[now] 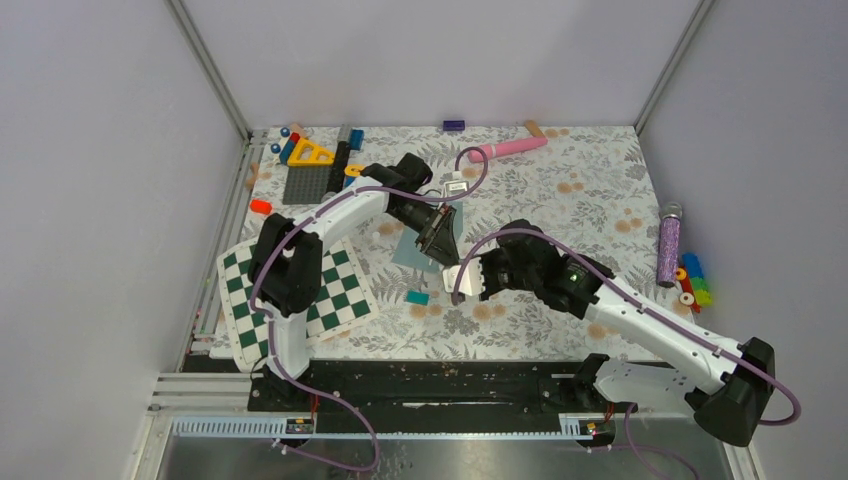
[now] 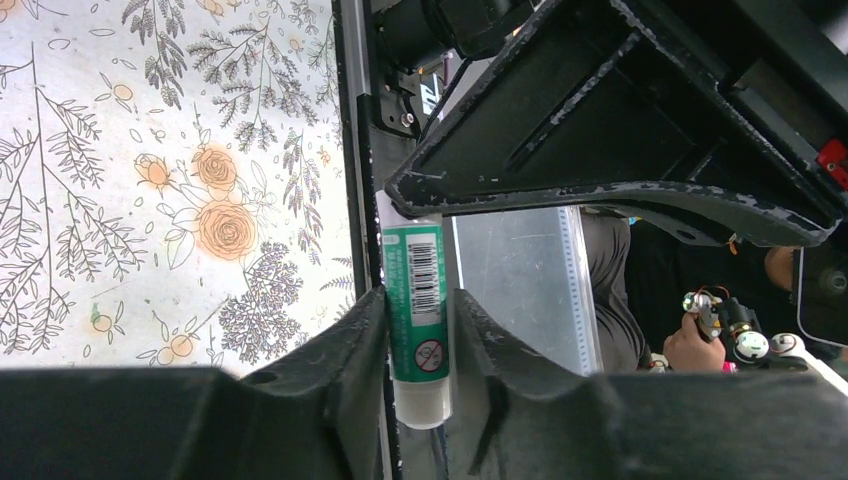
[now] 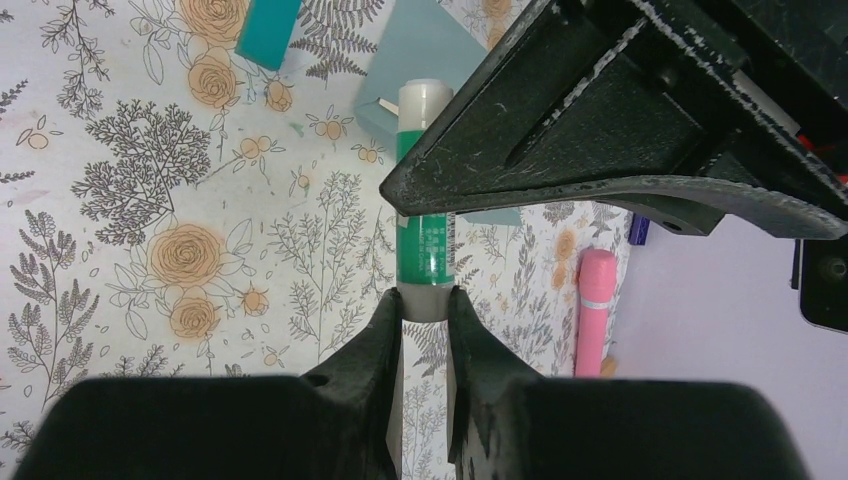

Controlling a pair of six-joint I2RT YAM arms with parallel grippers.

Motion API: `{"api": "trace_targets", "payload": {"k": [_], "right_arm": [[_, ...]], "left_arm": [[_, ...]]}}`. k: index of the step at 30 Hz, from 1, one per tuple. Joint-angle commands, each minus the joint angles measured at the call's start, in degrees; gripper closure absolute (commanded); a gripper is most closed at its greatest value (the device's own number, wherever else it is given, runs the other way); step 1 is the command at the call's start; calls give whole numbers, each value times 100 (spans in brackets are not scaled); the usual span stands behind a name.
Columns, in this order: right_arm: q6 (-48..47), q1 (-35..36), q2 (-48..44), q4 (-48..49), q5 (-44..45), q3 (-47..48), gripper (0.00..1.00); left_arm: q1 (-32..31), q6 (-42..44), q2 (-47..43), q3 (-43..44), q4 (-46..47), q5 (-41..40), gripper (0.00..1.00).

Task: Place the letter into the envelope and seal it
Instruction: Unscrew the solid glue.

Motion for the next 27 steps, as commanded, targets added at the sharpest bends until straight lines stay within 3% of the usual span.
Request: {"api": "trace_targets", "payload": {"k": [1, 4, 6, 9, 15, 16, 21, 27], "right_arm": [[-56, 40, -75, 210, 161, -22, 100], [-36, 39, -58, 212, 151, -22, 100], [16, 45, -42, 212, 151, -4, 100], [268, 45, -13, 167, 143, 37, 99], [980, -78, 180, 122, -23, 88, 81], [1140, -154, 215, 118, -172, 123, 76], [1916, -840, 278, -13, -1300, 431, 74], [2682, -1233, 537, -273, -2290, 771, 57]], "left_arm": [[-78, 58, -84, 154, 22, 330, 74], [-85, 58, -91, 168, 25, 267, 93], [-93, 41, -102, 204, 21, 105, 100], [-94, 53, -204, 257, 11, -260, 100], [-102, 334, -825, 138, -16, -874, 100], [-102, 376, -928, 93, -18, -909, 100], [-141, 471, -1380, -191, 187, -1142, 100], [-323, 612, -1670, -316, 257, -1470, 100]]}}
